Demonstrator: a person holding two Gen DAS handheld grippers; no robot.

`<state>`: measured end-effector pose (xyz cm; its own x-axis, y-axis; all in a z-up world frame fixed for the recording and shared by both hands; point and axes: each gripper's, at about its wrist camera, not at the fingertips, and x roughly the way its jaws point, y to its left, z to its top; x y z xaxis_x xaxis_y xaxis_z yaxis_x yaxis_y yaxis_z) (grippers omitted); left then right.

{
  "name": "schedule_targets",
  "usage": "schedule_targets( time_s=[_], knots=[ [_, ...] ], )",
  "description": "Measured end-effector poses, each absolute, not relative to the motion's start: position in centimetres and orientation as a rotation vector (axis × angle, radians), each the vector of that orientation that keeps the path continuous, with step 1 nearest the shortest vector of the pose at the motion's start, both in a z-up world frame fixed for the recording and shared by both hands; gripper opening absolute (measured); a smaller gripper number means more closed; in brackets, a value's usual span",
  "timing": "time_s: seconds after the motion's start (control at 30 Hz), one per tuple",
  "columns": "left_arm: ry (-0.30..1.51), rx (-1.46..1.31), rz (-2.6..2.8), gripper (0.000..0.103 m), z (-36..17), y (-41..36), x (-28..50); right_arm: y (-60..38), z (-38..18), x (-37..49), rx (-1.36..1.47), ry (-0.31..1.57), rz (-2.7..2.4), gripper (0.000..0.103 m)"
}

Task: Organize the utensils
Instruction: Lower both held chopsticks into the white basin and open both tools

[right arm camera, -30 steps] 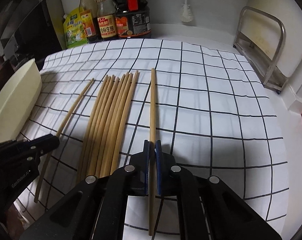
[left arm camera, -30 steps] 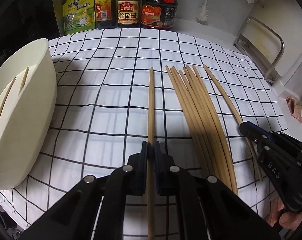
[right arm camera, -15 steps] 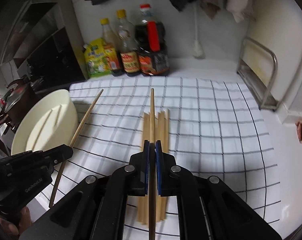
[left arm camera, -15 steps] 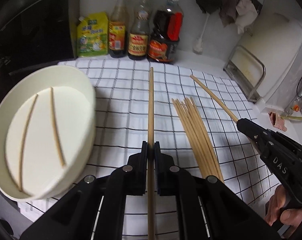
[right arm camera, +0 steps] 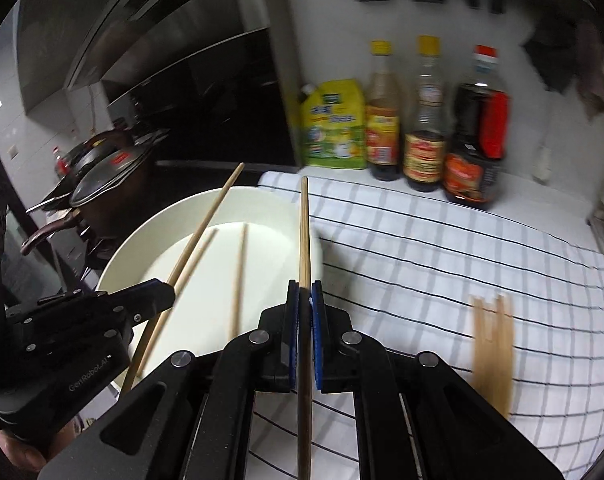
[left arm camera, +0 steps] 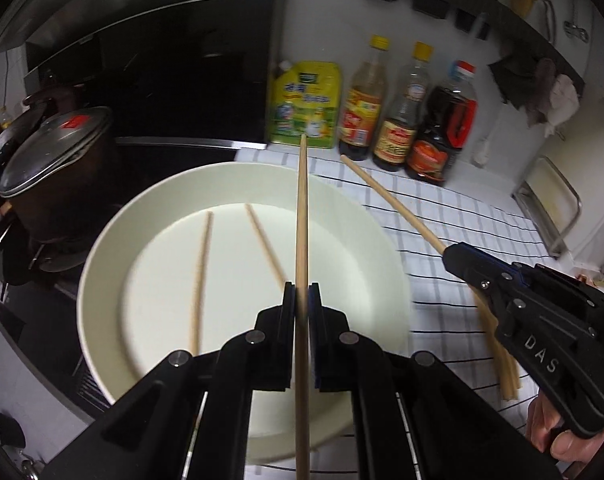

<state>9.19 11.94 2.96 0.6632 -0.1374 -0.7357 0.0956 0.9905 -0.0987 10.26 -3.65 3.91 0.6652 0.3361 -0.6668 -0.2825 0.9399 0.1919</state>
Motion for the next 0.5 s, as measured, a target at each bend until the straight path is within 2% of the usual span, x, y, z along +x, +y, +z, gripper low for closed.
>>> schedule_targets(
  time_s=[0.23, 0.5],
  knots=[
    [0.886, -0.069, -0.043, 0.007, 0.5, 16.3, 11.2, 2.5, 0.9, 13.8, 0.050, 0.865, 0.430, 0.006],
    [0.944, -0.070, -0.024, 0.007, -2.1, 17.4, 12.6, 4.3, -1.4, 15.5, 0.040, 0.935, 0.424, 0.006]
  ],
)
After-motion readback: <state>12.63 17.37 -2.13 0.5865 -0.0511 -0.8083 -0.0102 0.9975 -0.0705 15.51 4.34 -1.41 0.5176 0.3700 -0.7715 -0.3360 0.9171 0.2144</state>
